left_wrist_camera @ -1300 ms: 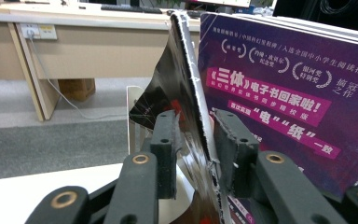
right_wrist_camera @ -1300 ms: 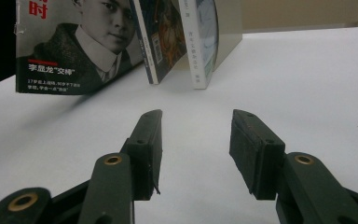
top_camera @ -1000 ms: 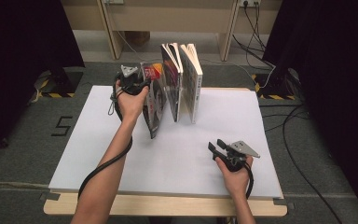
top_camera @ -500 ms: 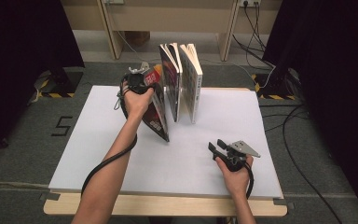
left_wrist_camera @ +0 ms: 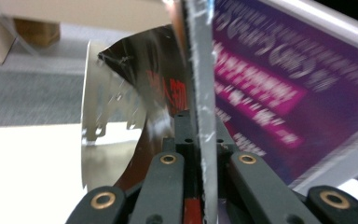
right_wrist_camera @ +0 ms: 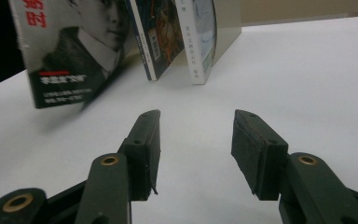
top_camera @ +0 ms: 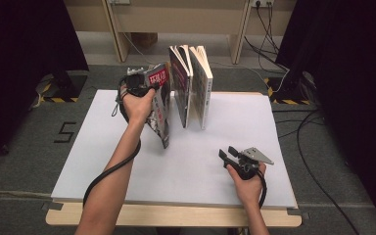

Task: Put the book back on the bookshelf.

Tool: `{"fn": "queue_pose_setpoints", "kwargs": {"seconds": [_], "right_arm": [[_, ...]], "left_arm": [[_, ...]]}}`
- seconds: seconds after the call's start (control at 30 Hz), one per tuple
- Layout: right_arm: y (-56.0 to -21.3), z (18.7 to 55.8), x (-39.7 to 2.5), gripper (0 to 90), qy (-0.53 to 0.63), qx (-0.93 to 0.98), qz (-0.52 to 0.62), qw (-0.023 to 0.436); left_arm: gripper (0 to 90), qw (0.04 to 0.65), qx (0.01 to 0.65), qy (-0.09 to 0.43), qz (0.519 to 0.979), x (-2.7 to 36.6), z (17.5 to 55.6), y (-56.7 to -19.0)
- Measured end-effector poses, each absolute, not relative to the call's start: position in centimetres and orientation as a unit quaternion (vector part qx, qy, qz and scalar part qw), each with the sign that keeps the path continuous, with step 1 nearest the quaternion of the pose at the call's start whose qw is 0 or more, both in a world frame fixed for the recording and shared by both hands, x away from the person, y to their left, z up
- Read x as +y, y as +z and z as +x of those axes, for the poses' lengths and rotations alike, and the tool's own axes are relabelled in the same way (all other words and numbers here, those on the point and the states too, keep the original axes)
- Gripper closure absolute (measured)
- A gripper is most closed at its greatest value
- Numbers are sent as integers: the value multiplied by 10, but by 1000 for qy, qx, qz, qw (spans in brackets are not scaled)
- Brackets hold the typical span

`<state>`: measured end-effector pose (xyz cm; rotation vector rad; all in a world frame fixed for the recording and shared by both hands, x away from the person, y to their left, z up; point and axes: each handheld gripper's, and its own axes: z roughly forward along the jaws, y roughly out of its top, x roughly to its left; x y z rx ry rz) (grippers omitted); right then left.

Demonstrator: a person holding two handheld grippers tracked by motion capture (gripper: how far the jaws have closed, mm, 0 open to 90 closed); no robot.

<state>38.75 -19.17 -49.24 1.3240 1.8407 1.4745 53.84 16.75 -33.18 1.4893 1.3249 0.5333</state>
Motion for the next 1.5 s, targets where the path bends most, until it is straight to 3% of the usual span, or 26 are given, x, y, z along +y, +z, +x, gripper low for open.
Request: {"fn": "queue_pose_setpoints", "kwargs": {"seconds": [0.27,0.53,0.87,1.1,1.5], "right_arm": [[-492,388,-191,527,532,664,479,218],[-493,388,-192,529,534,663,477,218],[-493,387,-192,529,536,662,477,217],[-493,387,-192,529,535,663,479,212],[-492,387,-192,529,535,663,477,216]], "left_arm": [[865,585,489,253,596,180,523,-299],[864,619,464,260,578,185,527,-289],[863,562,473,351,581,204,545,-321],[856,565,486,372,553,216,540,-339],[804,560,485,366,563,212,541,-361]]}}
